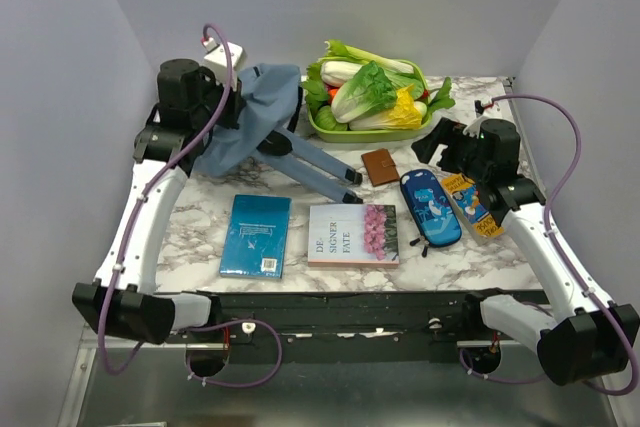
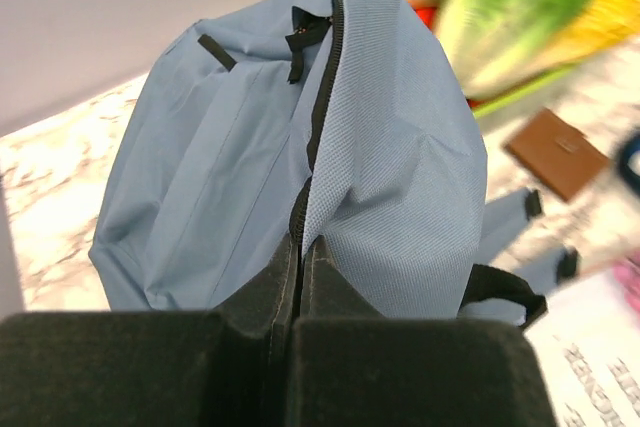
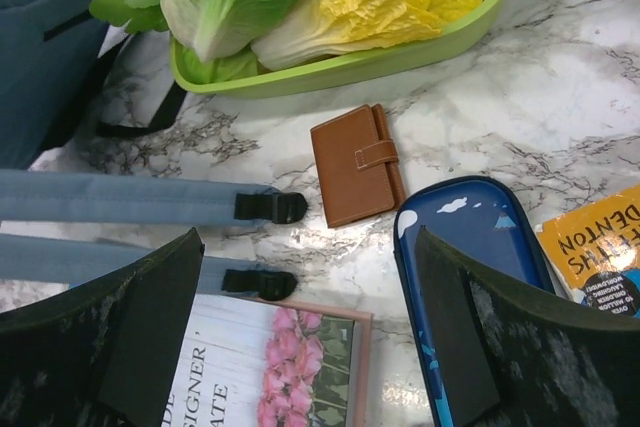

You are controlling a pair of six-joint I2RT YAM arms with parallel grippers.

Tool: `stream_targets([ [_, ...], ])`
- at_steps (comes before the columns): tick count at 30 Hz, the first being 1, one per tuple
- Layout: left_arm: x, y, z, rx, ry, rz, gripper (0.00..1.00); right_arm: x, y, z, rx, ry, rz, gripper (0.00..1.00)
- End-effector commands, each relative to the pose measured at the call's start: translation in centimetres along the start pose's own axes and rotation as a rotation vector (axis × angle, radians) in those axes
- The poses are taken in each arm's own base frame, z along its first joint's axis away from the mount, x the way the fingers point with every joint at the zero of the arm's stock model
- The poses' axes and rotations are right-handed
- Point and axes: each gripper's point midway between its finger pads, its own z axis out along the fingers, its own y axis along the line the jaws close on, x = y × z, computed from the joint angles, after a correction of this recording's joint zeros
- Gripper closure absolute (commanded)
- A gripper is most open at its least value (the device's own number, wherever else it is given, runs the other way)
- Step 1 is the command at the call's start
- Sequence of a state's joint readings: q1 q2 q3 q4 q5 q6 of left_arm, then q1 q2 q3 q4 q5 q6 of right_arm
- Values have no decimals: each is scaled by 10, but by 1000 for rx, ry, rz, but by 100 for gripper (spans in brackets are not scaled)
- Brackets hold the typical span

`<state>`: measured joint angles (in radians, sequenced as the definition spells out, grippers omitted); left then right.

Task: Pack the student bag
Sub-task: Pick up the student bag at the corner of the board, then place the student bag at the center of the board.

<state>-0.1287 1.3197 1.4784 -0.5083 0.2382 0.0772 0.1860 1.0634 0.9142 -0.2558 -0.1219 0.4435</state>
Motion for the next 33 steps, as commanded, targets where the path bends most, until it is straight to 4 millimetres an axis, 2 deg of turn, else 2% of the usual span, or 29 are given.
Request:
stream_targets([
  [1, 18, -64, -34, 158, 48, 44, 100, 4, 6, -4, -39, 7, -10, 5],
  [2, 25, -76, -38, 184, 62, 56, 100, 5, 7, -4, -43, 12, -12, 5],
  [3, 43, -85, -38, 204, 104, 57, 100, 5, 8, -4, -47, 12, -12, 5],
  [4, 52, -103, -46, 249, 129, 72, 100, 6, 8, -4, -52, 16, -9, 5],
  [5, 61, -110, -49, 271, 148, 61, 100, 6, 8, -4, -53, 17, -8, 6],
  [6, 79, -116, -50, 297, 189, 40, 100, 8, 8, -4, -53, 22, -9, 6],
  [7, 83, -122, -56, 326, 191, 26, 100, 9, 9, -4, -57, 26, -8, 6],
  [9, 100, -142, -64, 423, 232, 20, 100, 12, 9, -4, -61, 32, -10, 6],
  [10, 116, -150, -68, 459, 270, 26, 100, 13, 9, -3, -58, 35, -10, 6],
  [12, 131, -175, -76, 572, 307, 49, 100, 16, 11, -1, -64, 46, -14, 6],
  [13, 146, -183, -78, 609, 344, 56, 100, 17, 12, -1, -66, 47, -17, 5],
  [15, 158, -200, -84, 686, 368, 92, 92, 20, 19, 0, -81, 56, -30, 5],
  [18, 173, -215, -87, 748, 400, 141, 62, 26, 31, 5, -94, 75, -55, 3],
  [19, 173, -215, -84, 742, 396, 164, 40, 22, 36, 6, -98, 69, -60, 2],
  [21, 171, -214, -79, 734, 402, 183, 28, 31, 48, 14, -110, 105, -80, 1],
  [22, 161, -209, -74, 700, 381, 204, 19, 32, 52, 17, -109, 114, -87, 1],
  [23, 158, -205, -68, 672, 380, 223, 15, 29, 60, 22, -118, 120, -98, 0],
  [24, 152, -200, -64, 642, 367, 235, 10, 35, 73, 24, -142, 139, -113, 0],
  [25, 138, -192, -57, 600, 334, 232, 1, 35, 80, 26, -149, 142, -127, 0],
  [26, 133, -186, -51, 569, 329, 212, 1, 31, 91, 27, -164, 140, -135, 0],
  [27, 126, -180, -48, 556, 320, 185, 1, 40, 101, 32, -179, 167, -151, 0],
  [28, 112, -171, -42, 540, 286, 150, 1, 42, 107, 34, -187, 177, -155, 0],
  [29, 104, -150, -34, 509, 274, 78, 1, 44, 113, 36, -195, 186, -157, 0],
  [31, 88, -124, -25, 461, 228, 4, 1, 44, 128, 40, -227, 197, -155, 0],
  [32, 90, -104, -18, 418, 231, -25, 1, 45, 133, 41, -240, 204, -157, 0],
  [33, 90, -97, -15, 398, 227, -18, 1, 43, 144, 41, -261, 204, -162, 0],
])
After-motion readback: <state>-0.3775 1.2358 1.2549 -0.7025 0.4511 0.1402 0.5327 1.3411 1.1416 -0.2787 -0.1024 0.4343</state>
